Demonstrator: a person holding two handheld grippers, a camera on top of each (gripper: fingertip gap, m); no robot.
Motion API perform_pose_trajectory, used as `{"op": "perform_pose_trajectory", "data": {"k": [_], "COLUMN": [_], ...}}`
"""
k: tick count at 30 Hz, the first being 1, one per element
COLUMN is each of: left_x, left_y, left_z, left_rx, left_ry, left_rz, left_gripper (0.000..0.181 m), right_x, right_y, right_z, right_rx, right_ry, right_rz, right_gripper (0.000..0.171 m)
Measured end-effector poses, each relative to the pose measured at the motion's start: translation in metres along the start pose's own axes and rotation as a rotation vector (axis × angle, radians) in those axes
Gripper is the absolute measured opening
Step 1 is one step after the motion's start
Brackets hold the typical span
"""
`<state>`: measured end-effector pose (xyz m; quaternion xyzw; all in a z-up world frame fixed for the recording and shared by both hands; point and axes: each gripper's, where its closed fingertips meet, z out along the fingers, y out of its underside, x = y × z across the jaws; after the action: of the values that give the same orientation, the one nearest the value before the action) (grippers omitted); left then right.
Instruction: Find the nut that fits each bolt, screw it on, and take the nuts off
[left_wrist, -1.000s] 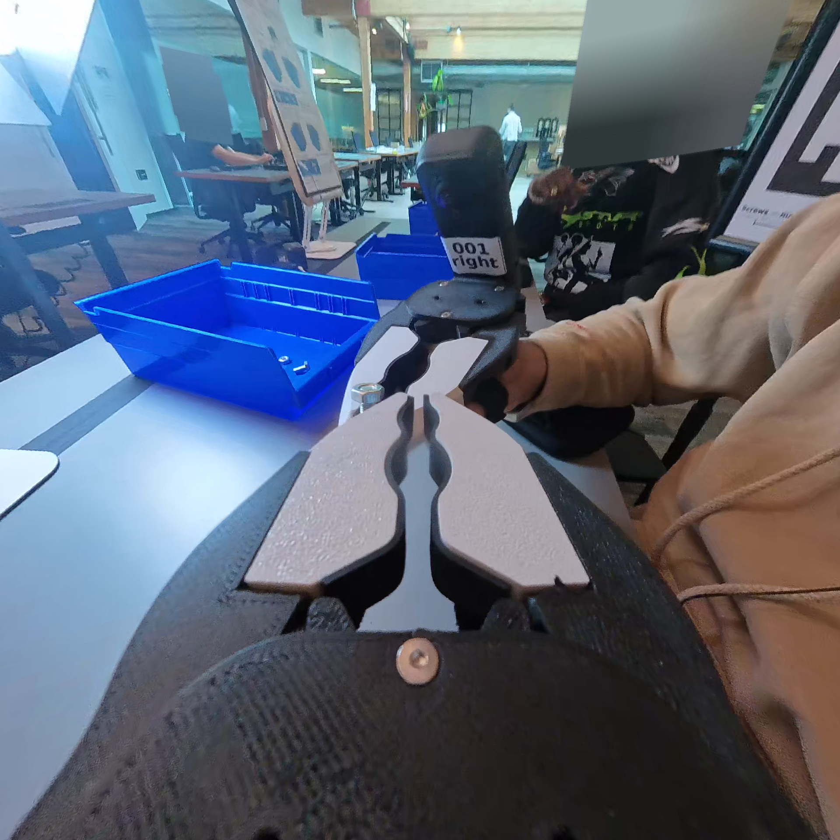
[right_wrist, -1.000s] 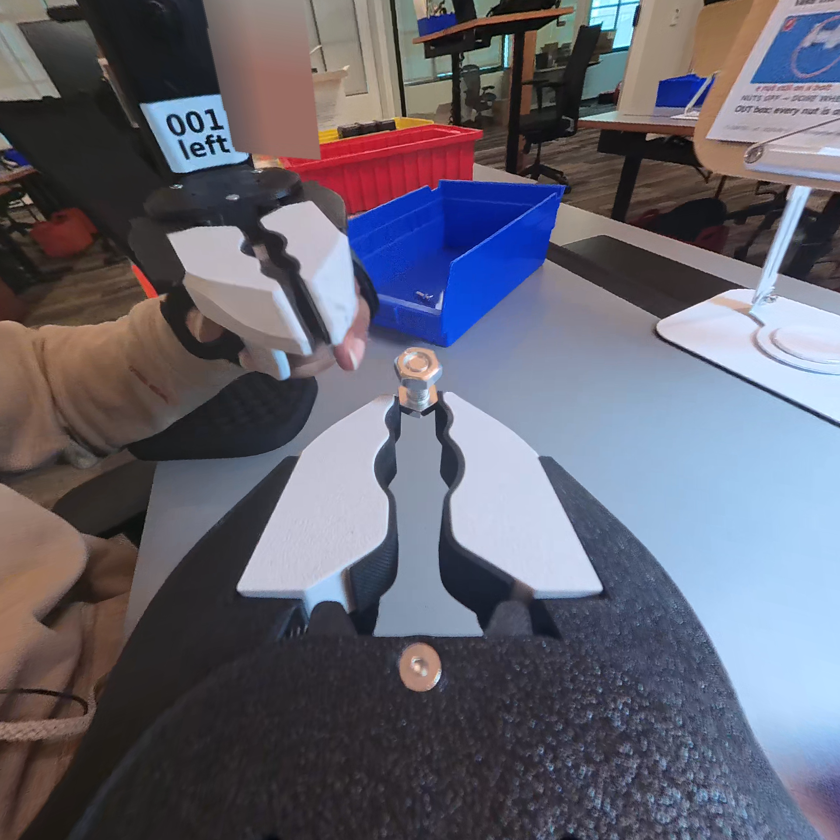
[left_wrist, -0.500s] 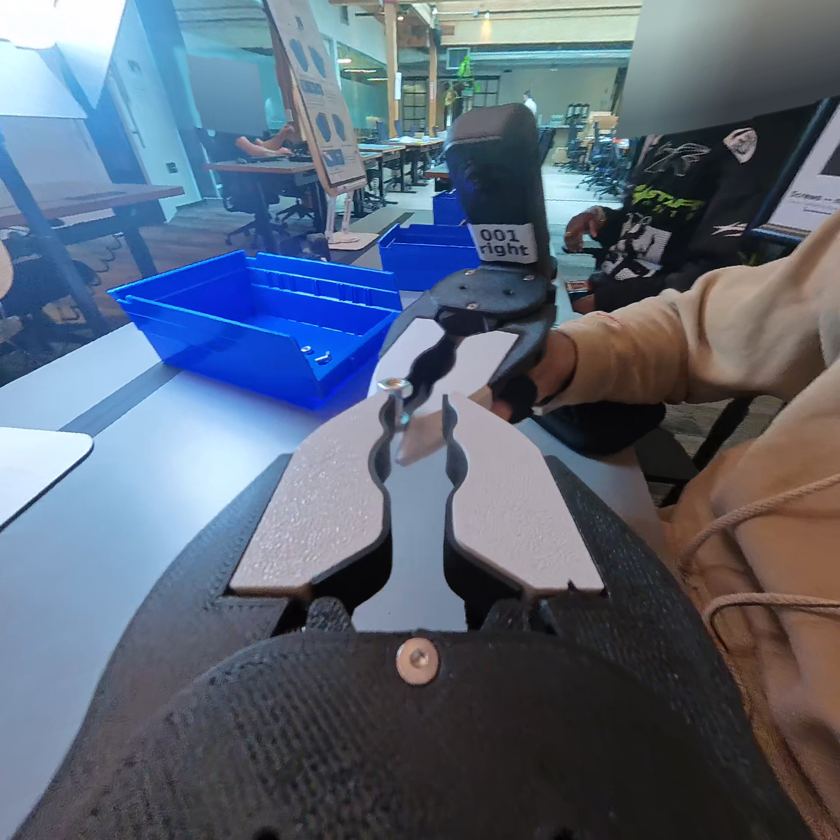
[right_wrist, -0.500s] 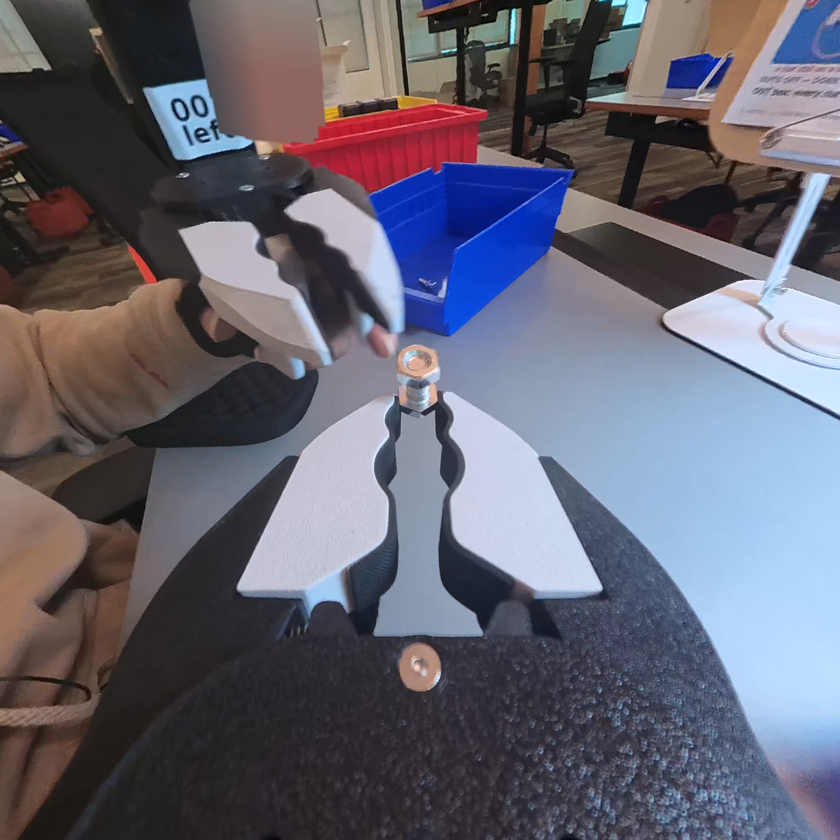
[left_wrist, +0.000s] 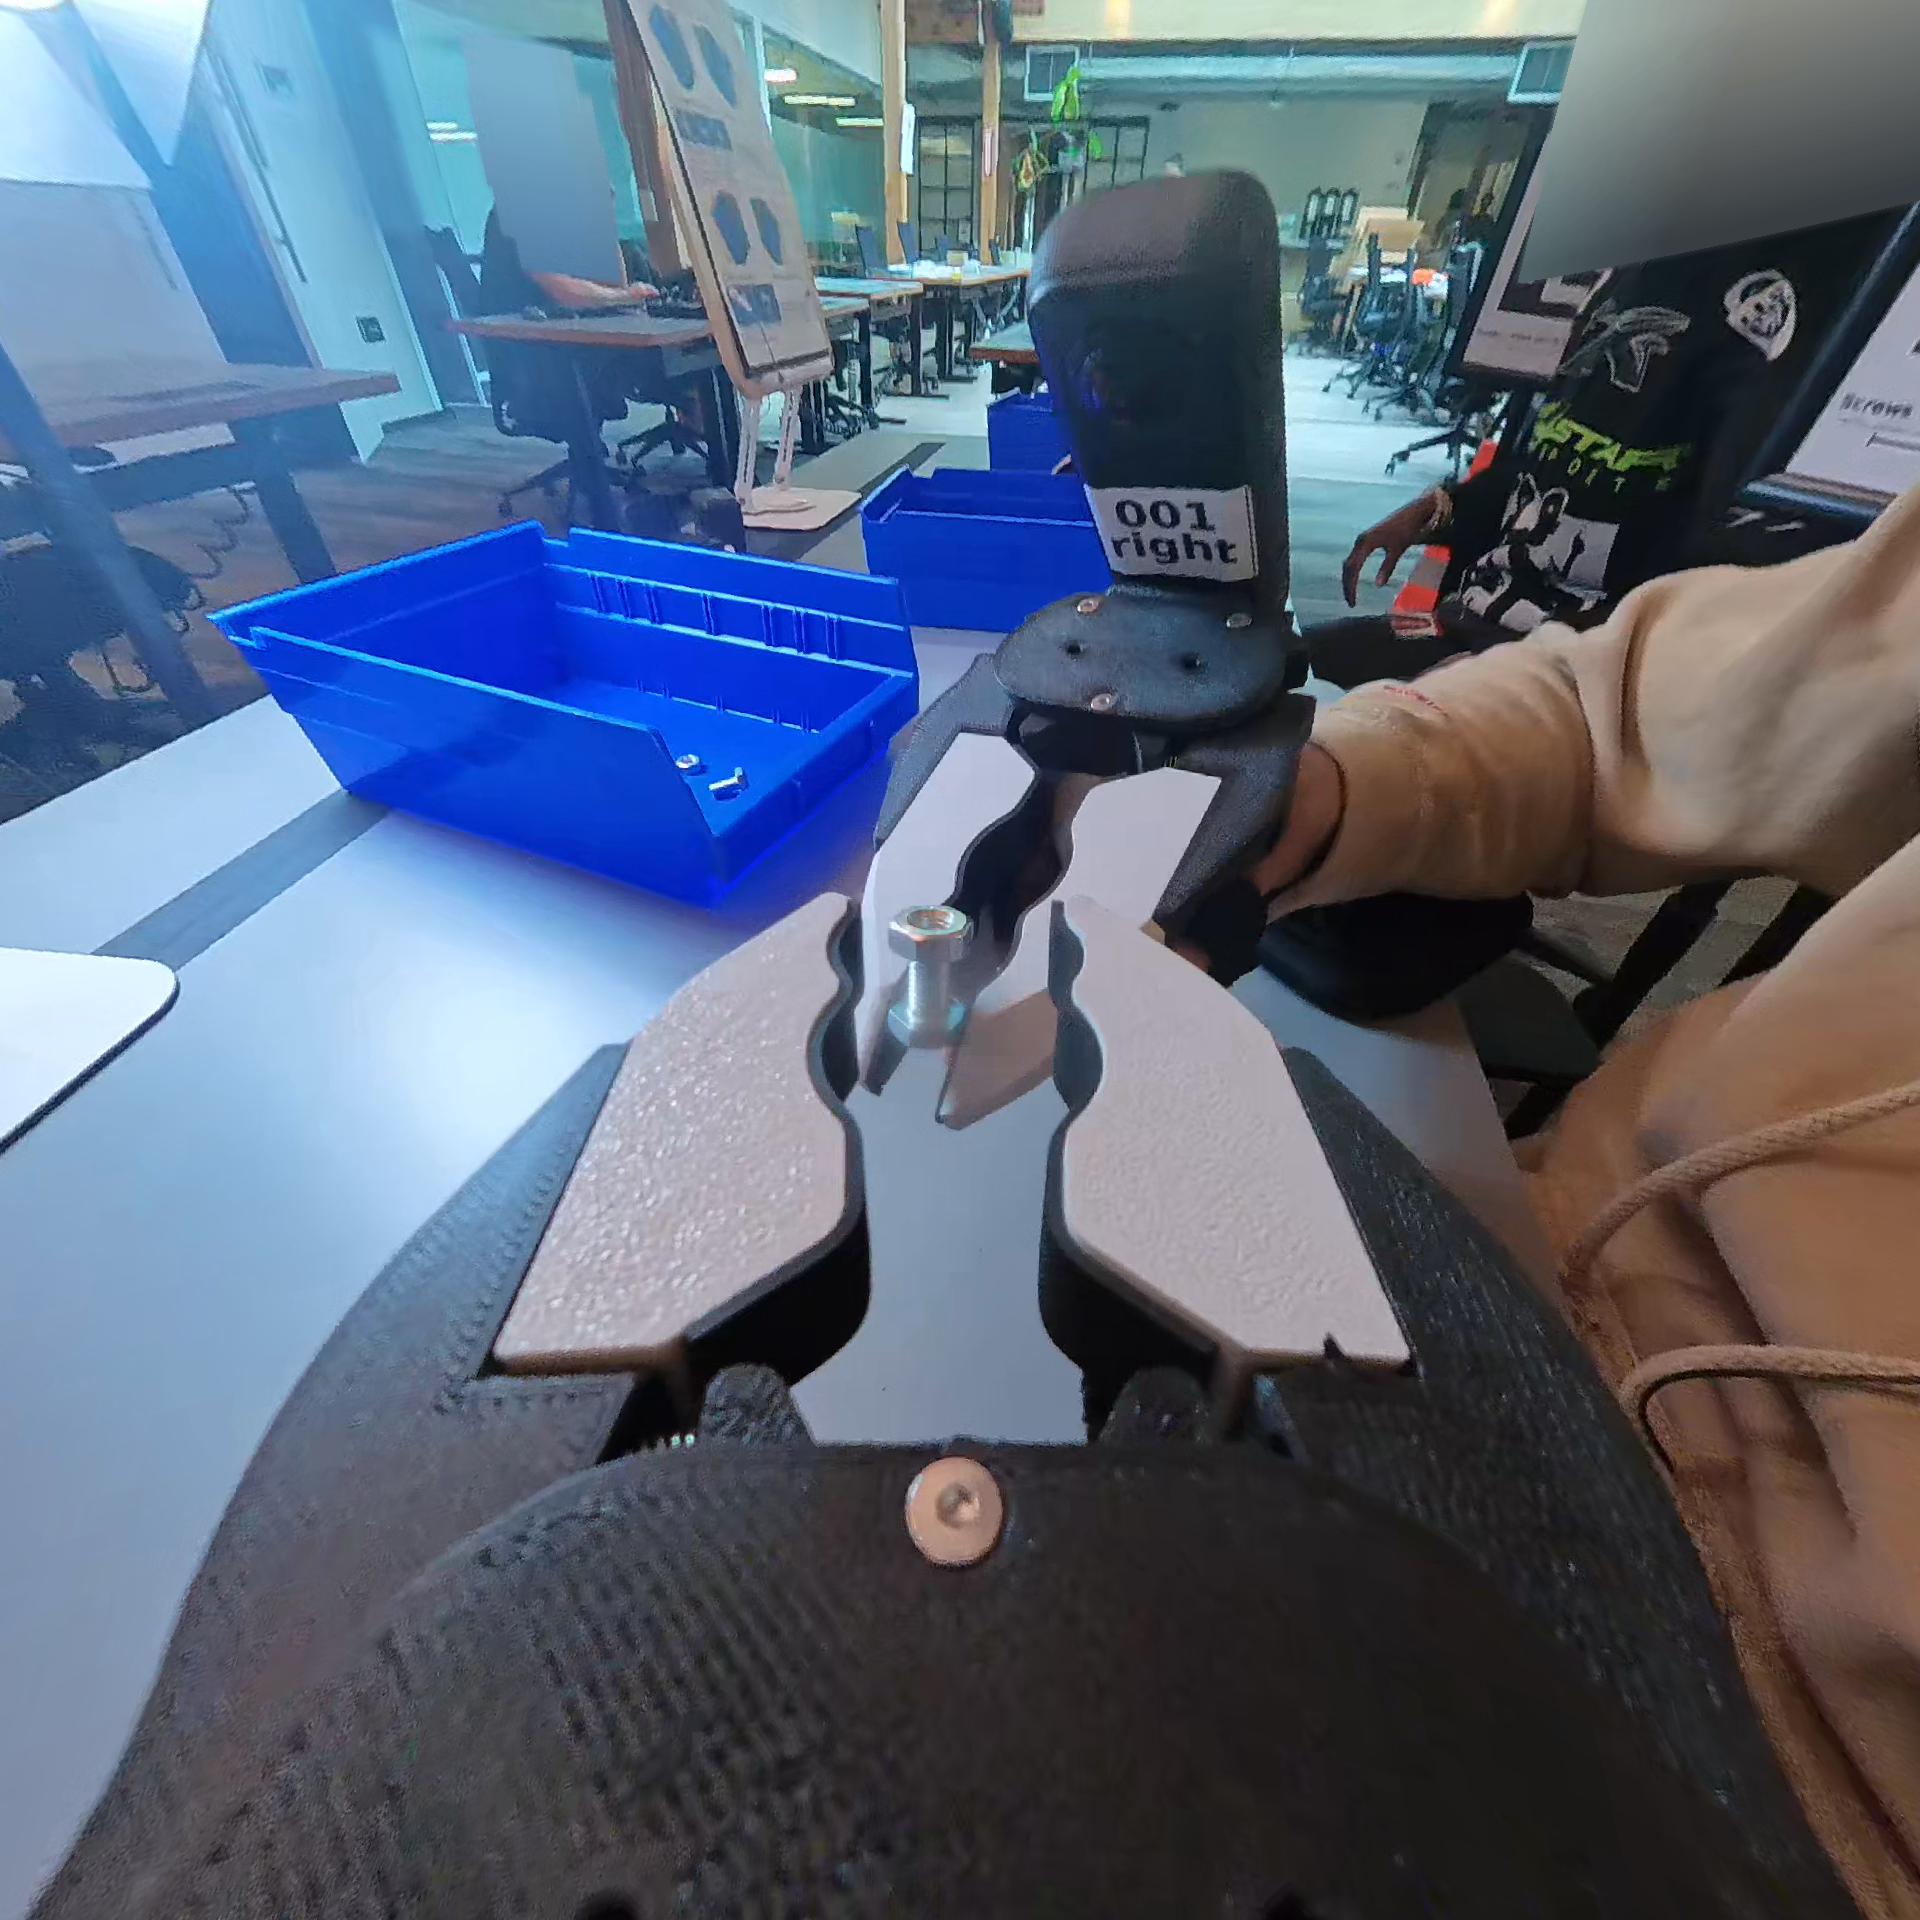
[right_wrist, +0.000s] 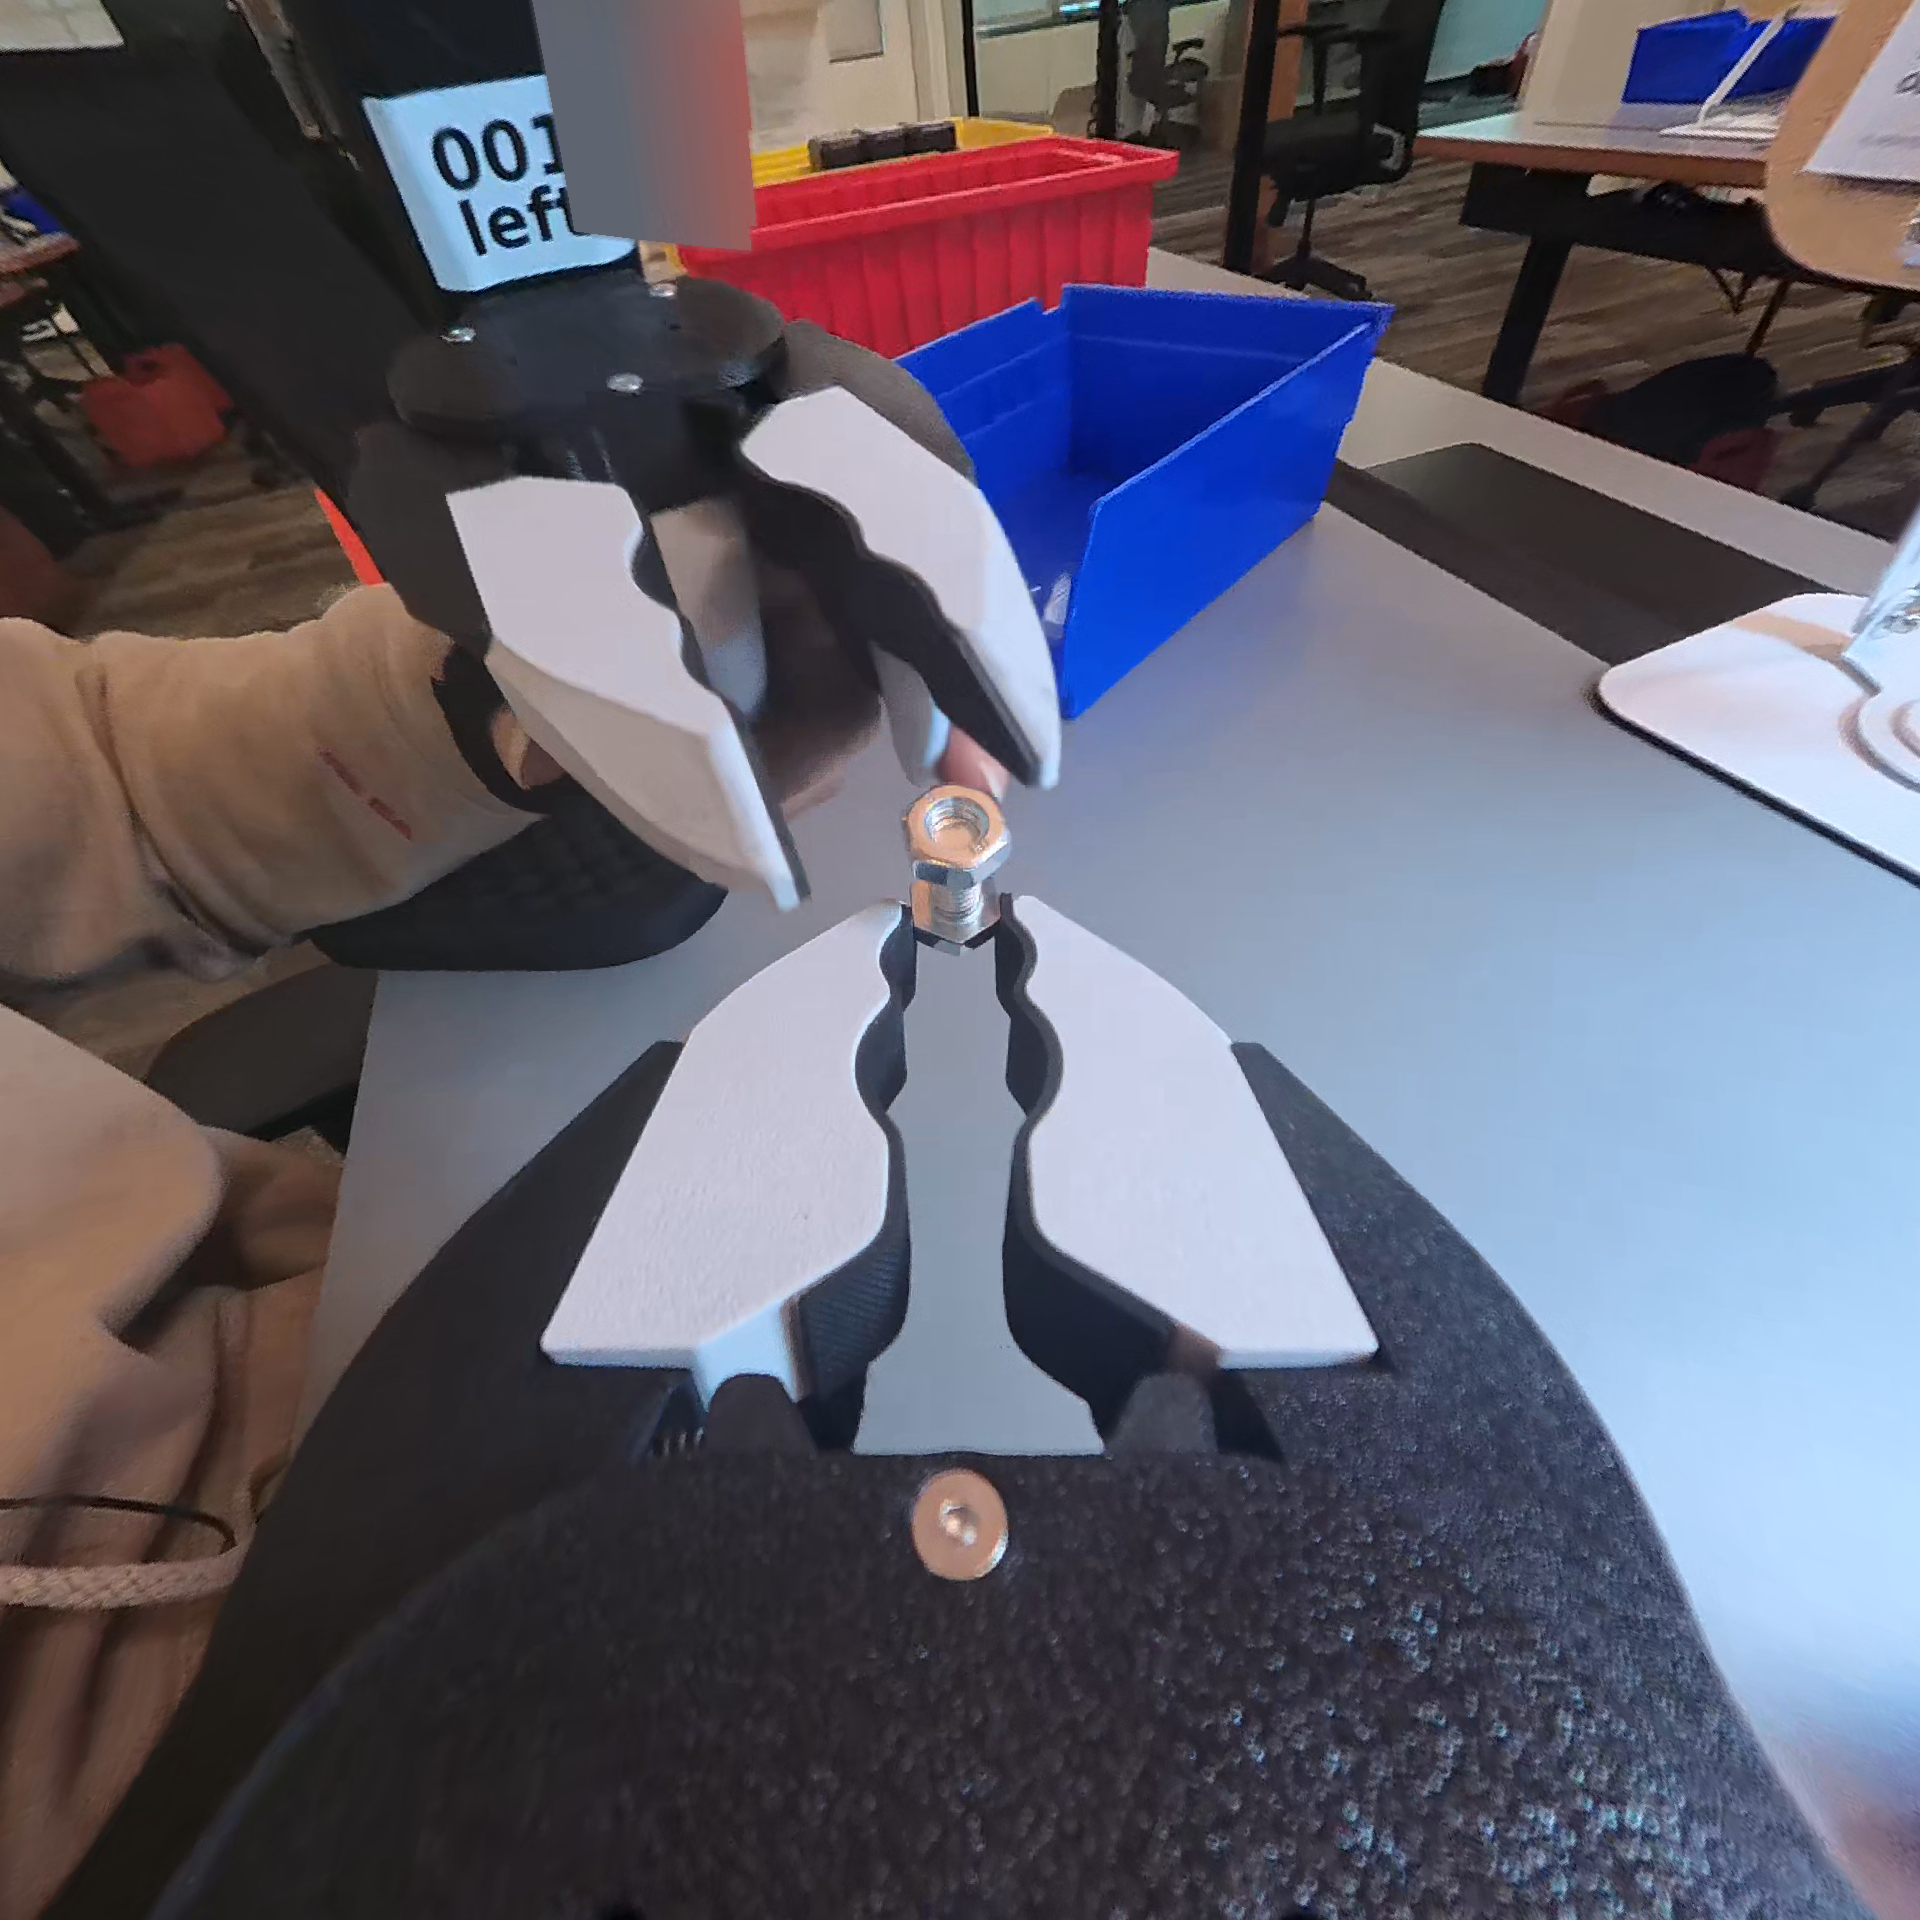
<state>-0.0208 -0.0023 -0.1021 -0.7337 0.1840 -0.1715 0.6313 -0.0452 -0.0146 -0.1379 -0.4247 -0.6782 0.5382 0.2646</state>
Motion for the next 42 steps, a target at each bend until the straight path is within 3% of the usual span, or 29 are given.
{"op": "perform_pose_trajectory", "data": {"k": [5,8,15,17,18,21,25,29,32,35,38,42], "left_x": [0.002,0.005,-0.003,0.0,0.002,-0.005,-0.021,-0.041,-0.043,-0.043,-0.043,-0.047], "left_y": [0.005,-0.004,0.005,0.008,0.01,-0.001,-0.026,-0.022,-0.019,-0.017,-0.01,0.006], "left_z": [0.0,-0.009,0.0,0.002,0.003,-0.003,-0.023,-0.031,-0.03,-0.029,-0.026,-0.018], "left_rx": [-0.037,0.007,-0.022,-0.035,-0.047,0.004,0.14,0.112,0.088,0.065,0.042,-0.007], "left_ry": [0.015,0.04,-0.004,0.013,0.025,-0.03,-0.119,-0.219,-0.236,-0.254,-0.26,-0.26], "left_rz": [0.0,-0.012,-0.004,-0.007,-0.007,0.0,-0.023,-0.013,0.011,0.046,0.061,0.056], "left_gripper": [0.027,0.009,0.033,0.029,0.017,0.015,0.014,0.014,0.014,0.014,0.014,0.015], "right_x": [-0.001,0.009,-0.002,-0.005,-0.006,-0.005,0.022,0.098,0.185,0.263,0.288,0.294], "right_y": [0.001,-0.001,0.002,0.002,0.003,0.006,0.011,-0.014,-0.01,0.044,0.105,0.149], "right_z": [0.001,-0.003,0.001,0.003,0.003,0.003,-0.003,-0.053,-0.118,-0.18,-0.201,-0.203], "right_rx": [-0.008,0.005,-0.012,-0.016,-0.019,-0.031,-0.055,-0.072,-0.251,-0.658,-0.946,-1.144], "right_ry": [0.004,0.028,-0.004,-0.015,-0.019,-0.015,0.058,0.306,0.54,0.682,0.621,0.584], "right_rz": [-0.011,0.01,-0.012,-0.019,-0.026,-0.032,0.005,-0.019,0.003,0.116,0.314,0.409], "right_gripper": [0.014,0.014,0.014,0.014,0.014,0.014,0.014,0.014,0.014,0.015,0.015,0.014]}}
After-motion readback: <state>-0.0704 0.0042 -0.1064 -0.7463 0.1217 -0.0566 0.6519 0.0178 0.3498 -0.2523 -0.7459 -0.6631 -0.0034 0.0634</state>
